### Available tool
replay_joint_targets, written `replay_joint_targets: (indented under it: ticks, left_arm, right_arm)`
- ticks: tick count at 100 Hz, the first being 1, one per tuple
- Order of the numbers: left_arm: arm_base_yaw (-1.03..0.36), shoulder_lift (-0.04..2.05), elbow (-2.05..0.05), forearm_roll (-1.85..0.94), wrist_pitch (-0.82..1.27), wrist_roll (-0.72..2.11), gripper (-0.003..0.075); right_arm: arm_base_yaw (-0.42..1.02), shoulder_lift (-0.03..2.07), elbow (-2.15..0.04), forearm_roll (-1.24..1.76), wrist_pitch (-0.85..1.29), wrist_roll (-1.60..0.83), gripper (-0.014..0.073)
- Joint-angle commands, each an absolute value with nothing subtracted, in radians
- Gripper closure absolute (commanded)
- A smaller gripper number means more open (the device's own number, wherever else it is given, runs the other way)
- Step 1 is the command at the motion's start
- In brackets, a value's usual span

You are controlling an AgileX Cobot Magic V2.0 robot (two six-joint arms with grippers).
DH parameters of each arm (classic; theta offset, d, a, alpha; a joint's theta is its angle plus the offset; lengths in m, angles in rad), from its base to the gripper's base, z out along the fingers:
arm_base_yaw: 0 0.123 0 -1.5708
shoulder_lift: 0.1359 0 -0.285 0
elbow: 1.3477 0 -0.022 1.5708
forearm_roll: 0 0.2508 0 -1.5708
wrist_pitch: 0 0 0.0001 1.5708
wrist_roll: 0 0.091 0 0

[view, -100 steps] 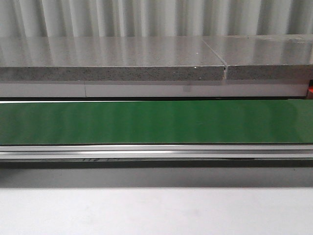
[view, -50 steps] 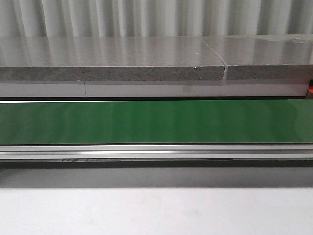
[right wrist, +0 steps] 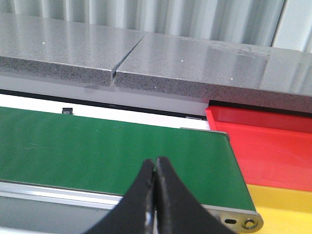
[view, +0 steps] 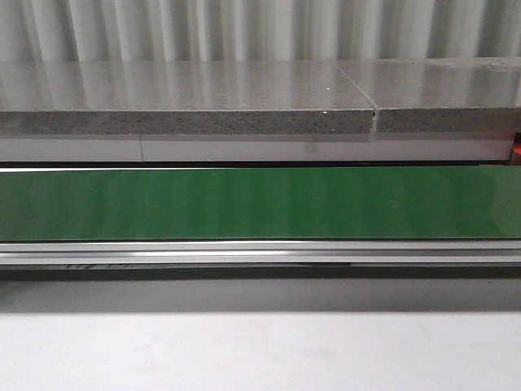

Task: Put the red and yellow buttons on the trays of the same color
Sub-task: 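Move the left gripper over the rows of red and yellow buttons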

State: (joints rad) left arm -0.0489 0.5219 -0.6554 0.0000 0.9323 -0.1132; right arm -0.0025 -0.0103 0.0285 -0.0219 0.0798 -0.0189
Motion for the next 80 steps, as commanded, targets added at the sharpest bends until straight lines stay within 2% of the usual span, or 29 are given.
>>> replay_joint_targets:
  ticks: [1, 15, 22, 26, 45, 80]
  left_arm:
    - [-0.051, 0.534, -0.691, -0.01, 0.893, -0.122, 0.0468]
    - [-0.051, 0.534, -0.691, -0.006, 0.914, -0.118, 0.0123]
    - [-0.051, 0.534, -0.691, -0.01, 0.914, -0.118, 0.0025]
    - [-0.051, 0.534, -0.691, -0.013, 0.915, -0.125, 0.0018]
    - [-0.051, 0.534, -0.691, 0.006, 0.944, -0.214, 0.0083]
    - [-0.051, 0.537, -0.691, 0.269, 0.957, -0.507, 0.0083]
  right_arm:
    - [-0.007, -0.025, 0.023, -0.029, 0.0, -0.022, 0.0662]
    - [-0.005, -0.025, 0.023, -0.029, 0.0, -0.022, 0.0662]
    - [-0.005, -0.025, 0.023, -0.029, 0.0, -0.022, 0.0662]
    - [-0.005, -0.025, 0.023, -0.029, 0.0, -0.022, 0.0662]
    - [-0.005, -0.025, 0.023, -0.029, 0.0, -0.022, 0.0662]
    - [-0.005, -0.025, 0.023, -0.029, 0.0, -0.022, 0.0662]
